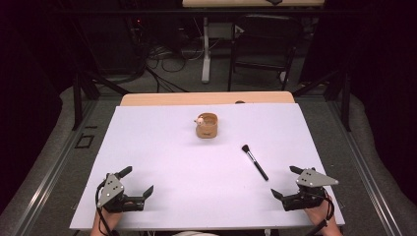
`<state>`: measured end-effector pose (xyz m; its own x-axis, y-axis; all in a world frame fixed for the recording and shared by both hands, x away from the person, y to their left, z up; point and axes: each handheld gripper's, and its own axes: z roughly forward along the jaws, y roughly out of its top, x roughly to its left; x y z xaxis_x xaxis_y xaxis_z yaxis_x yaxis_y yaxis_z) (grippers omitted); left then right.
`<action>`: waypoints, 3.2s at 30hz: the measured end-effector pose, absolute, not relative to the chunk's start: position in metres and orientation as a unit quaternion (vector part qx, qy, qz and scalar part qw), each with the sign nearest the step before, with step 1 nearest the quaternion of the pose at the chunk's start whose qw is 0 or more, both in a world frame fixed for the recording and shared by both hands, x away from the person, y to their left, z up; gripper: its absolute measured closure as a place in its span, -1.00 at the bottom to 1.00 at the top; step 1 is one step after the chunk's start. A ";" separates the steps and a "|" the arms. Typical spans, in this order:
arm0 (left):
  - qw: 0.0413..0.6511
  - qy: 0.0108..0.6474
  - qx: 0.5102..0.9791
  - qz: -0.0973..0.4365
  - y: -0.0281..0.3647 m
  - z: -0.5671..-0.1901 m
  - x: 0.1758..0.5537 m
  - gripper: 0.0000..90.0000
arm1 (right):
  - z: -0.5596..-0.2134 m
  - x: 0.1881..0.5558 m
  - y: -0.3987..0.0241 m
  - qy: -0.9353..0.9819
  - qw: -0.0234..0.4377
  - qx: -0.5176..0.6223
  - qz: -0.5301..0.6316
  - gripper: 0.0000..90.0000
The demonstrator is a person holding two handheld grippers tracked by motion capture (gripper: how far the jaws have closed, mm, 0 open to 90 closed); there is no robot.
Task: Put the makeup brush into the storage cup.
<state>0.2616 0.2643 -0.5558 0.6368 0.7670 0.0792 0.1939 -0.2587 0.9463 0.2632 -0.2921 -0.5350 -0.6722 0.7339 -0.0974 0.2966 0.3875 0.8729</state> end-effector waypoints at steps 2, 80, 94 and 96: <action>0.515 0.323 0.744 0.278 0.264 -0.556 0.262 -1.00 | -0.534 0.265 -0.291 0.798 0.242 0.326 0.446 -1.00; 0.515 0.320 0.746 0.275 0.264 -0.556 0.262 -1.00 | -0.491 0.399 -0.214 0.880 0.085 0.425 0.196 -1.00; 0.515 0.318 0.748 0.272 0.264 -0.556 0.261 -1.00 | -0.500 0.408 -0.203 0.880 0.057 0.447 0.149 -0.48; 0.515 0.318 0.748 0.272 0.264 -0.556 0.261 -1.00 | -0.501 0.408 -0.202 0.883 0.053 0.444 0.145 -0.38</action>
